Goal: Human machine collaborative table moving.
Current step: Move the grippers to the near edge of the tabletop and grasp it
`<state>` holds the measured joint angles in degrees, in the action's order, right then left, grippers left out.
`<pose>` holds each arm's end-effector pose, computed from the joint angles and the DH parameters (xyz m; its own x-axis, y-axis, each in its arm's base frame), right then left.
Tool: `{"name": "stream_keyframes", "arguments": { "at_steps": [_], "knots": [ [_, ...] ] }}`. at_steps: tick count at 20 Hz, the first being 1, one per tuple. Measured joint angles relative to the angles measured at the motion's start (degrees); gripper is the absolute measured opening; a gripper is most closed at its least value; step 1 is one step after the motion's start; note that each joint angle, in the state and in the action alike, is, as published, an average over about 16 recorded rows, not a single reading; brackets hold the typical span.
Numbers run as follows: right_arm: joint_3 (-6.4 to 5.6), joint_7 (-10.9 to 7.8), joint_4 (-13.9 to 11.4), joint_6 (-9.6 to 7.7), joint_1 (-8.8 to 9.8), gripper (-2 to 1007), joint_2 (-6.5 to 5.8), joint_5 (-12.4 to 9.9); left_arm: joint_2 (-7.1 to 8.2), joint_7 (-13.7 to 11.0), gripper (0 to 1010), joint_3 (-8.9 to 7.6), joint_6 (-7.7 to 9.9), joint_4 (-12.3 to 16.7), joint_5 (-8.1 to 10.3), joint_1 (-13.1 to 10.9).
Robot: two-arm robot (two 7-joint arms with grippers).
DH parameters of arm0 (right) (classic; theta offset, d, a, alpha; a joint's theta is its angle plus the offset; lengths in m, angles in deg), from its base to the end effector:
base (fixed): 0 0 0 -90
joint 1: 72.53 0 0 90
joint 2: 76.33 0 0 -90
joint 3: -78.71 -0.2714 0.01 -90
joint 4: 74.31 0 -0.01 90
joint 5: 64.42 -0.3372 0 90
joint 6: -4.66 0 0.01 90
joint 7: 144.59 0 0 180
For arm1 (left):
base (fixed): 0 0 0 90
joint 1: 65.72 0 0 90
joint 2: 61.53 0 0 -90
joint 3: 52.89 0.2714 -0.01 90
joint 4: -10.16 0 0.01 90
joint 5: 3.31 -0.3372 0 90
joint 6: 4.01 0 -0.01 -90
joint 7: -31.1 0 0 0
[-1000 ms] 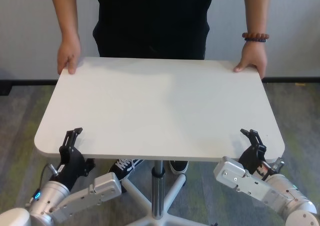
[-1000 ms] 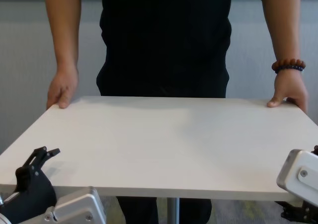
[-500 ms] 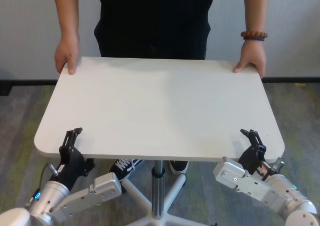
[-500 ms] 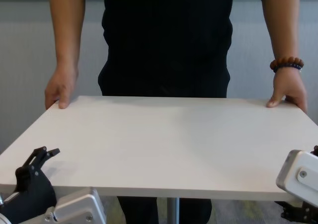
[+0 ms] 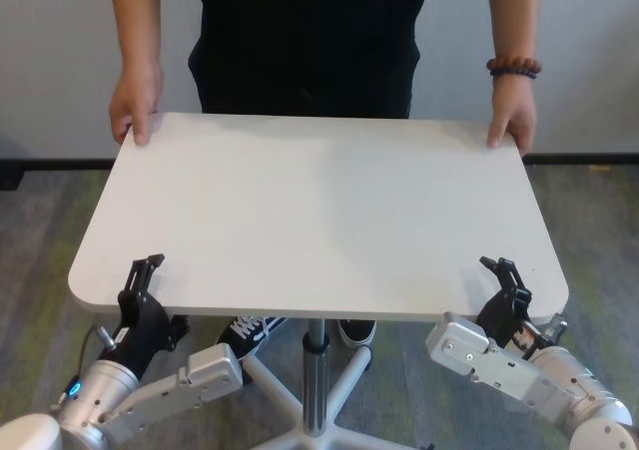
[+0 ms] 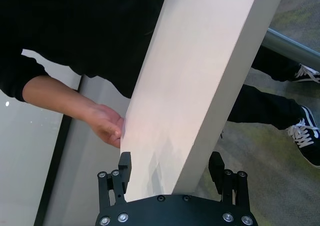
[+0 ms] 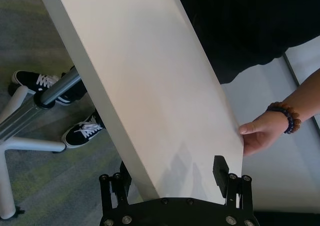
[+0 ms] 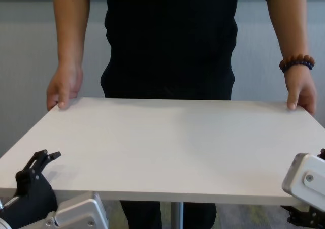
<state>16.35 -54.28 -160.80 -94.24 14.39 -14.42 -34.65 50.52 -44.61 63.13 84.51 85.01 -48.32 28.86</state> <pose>0.3336 0.0019 -0.3281 0.3814 -0.4339 0.8162 0.9217 0.2462 -0.2998 0.3388 0.0001 -0.3751 0.1748 0.3280 0.9284 -0.9649 0.2446 0.0953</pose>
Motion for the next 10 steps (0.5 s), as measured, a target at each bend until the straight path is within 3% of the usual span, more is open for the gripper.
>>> {"name": "stream_keyframes", "arguments": {
  "at_steps": [10],
  "knots": [
    [0.03,0.0,0.0,-0.05,-0.03,966,-0.03,0.0,0.02,0.0,993,0.03,0.04,0.0,-0.04,0.0]
  ]
}}
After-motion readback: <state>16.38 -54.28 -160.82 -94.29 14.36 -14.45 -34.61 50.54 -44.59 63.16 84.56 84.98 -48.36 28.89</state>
